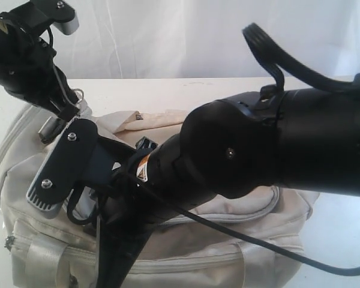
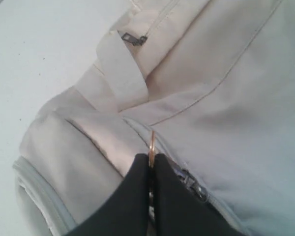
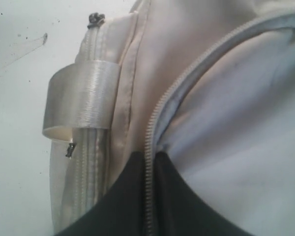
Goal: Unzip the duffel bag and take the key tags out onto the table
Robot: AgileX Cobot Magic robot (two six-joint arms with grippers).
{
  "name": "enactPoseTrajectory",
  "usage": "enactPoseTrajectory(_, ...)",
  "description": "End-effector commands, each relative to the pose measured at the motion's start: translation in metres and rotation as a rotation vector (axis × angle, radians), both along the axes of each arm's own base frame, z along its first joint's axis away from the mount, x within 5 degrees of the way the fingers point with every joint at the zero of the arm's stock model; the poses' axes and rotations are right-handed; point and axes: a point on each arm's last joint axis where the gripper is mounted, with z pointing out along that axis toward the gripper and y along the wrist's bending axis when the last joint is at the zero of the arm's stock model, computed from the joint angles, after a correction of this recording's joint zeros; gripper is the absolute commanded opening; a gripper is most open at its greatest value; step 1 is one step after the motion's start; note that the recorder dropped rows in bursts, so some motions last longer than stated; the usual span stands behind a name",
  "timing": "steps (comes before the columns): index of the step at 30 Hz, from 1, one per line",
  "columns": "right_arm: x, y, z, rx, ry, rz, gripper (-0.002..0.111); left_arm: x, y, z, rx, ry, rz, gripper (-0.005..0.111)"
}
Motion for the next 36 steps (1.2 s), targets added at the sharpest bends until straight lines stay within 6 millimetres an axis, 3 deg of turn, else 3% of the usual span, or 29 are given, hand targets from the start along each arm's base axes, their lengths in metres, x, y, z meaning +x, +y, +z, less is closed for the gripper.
enactPoseTrajectory(1,-0.004,-0.003,-0.004,-0.033,0.036,0.014,0.000,0.020,0.001,-0.003,0.018,-0.093,0.015,0.000)
enactPoseTrajectory(7,-0.005,-0.003,-0.005,-0.043,0.047,0.018,0.000,0.055,0.027,-0.023,-0.023,-0.144,0.158,0.000)
enactPoseTrajectory(16,-0.005,-0.003,-0.005,-0.041,0.051,0.012,0.000,0.069,0.035,-0.025,-0.041,-0.231,0.191,0.003)
enactPoseTrajectory(18,-0.005,-0.003,-0.005,-0.040,0.053,0.010,0.000,0.068,0.035,-0.027,-0.030,-0.212,0.185,0.020)
enactPoseTrajectory(19,-0.005,-0.003,-0.005,-0.039,0.054,0.008,0.000,0.067,0.035,-0.028,-0.027,-0.199,0.184,0.040)
enactPoseTrajectory(20,-0.005,-0.003,-0.005,-0.038,0.056,0.006,0.000,0.066,0.035,-0.028,-0.026,-0.194,0.184,0.048)
enactPoseTrajectory(21,-0.005,-0.003,-0.005,-0.036,0.063,-0.003,0.000,0.062,0.036,-0.024,-0.024,-0.184,0.182,0.066)
enactPoseTrajectory(22,-0.005,-0.003,-0.005,-0.035,0.068,-0.008,0.000,0.056,0.036,-0.016,-0.025,-0.189,0.181,0.073)
enactPoseTrajectory(23,-0.005,-0.003,-0.005,-0.035,0.068,-0.008,0.000,0.052,0.037,-0.011,-0.027,-0.197,0.181,0.072)
enactPoseTrajectory(27,-0.006,-0.003,-0.001,-0.013,0.079,-0.034,0.000,0.011,0.043,0.026,-0.034,-0.184,0.179,0.063)
enactPoseTrajectory(29,-0.007,-0.004,0.005,0.001,0.083,-0.044,0.008,-0.018,0.045,0.035,-0.026,-0.074,0.172,0.057)
enactPoseTrajectory(30,-0.008,-0.006,0.009,0.002,0.085,-0.039,0.018,-0.037,0.048,0.040,-0.012,-0.016,0.165,0.050)
enactPoseTrajectory(36,-0.017,-0.015,0.034,0.043,0.059,-0.025,0.056,-0.089,0.050,0.058,-0.044,0.094,0.135,0.025)
